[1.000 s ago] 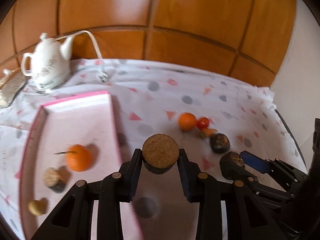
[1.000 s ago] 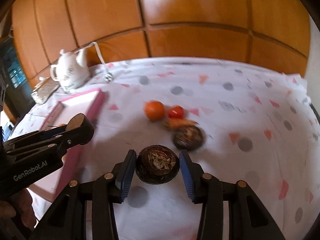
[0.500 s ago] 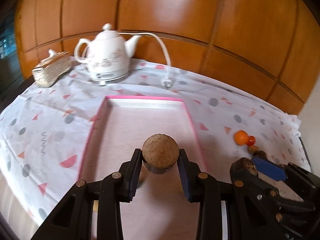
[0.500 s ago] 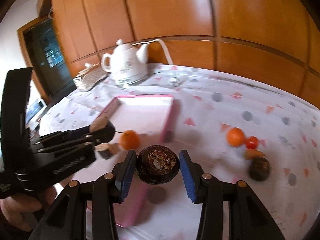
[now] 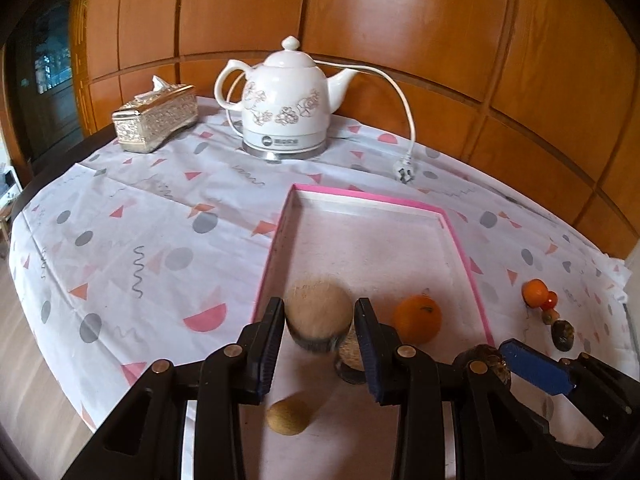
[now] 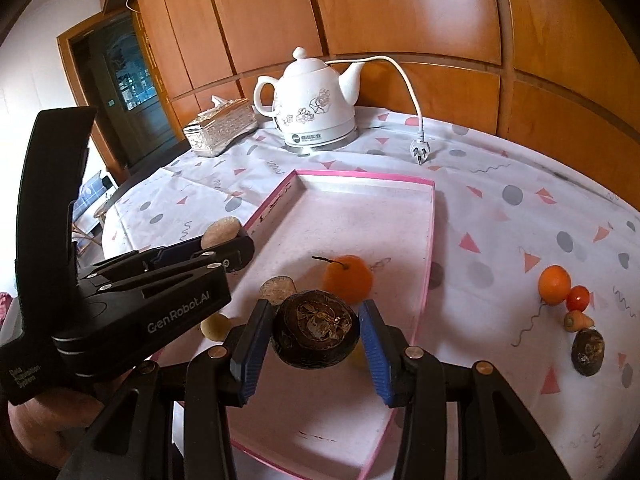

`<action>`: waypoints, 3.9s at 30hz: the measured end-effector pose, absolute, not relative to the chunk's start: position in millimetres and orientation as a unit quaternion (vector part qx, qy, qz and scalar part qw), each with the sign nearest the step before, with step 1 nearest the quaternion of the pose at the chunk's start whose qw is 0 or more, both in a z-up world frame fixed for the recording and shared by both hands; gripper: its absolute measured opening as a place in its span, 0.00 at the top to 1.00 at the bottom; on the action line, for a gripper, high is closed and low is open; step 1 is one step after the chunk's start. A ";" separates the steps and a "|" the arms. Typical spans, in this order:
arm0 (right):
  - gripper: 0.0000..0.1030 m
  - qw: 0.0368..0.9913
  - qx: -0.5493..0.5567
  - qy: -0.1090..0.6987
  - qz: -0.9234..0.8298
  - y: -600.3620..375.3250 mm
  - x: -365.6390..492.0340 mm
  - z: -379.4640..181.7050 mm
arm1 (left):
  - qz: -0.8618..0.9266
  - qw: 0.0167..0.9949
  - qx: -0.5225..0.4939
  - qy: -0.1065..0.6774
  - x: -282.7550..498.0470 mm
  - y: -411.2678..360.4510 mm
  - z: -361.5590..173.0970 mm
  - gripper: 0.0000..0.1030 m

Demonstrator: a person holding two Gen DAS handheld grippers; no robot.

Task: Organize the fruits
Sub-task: 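Lower the log into the tray with the left gripper while the right places the dark fruit there, then withdraw both open grippers from the tray toward the remaining items, then grasp the second dark brown round fruit with the right gripper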

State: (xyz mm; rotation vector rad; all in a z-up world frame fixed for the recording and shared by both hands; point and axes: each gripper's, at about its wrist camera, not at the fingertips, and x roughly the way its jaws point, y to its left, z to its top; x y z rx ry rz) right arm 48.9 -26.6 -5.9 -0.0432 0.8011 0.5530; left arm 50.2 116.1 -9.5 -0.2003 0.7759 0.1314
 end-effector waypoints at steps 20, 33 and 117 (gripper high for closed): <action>0.56 0.910 0.014 0.367 0.193 -69.2 39.6 -1.9 | 0.023 0.924 -0.083 0.373 34.2 79.3 -5.1 0.51; 0.56 0.921 0.038 0.366 0.129 -113.8 38.2 -5.6 | -0.015 0.925 -0.045 0.378 27.9 38.7 -6.8 0.50; 0.51 0.911 0.026 0.409 -0.030 -252.2 92.3 -64.9 | -0.117 0.892 -0.023 0.435 110.3 -105.2 -42.1 0.48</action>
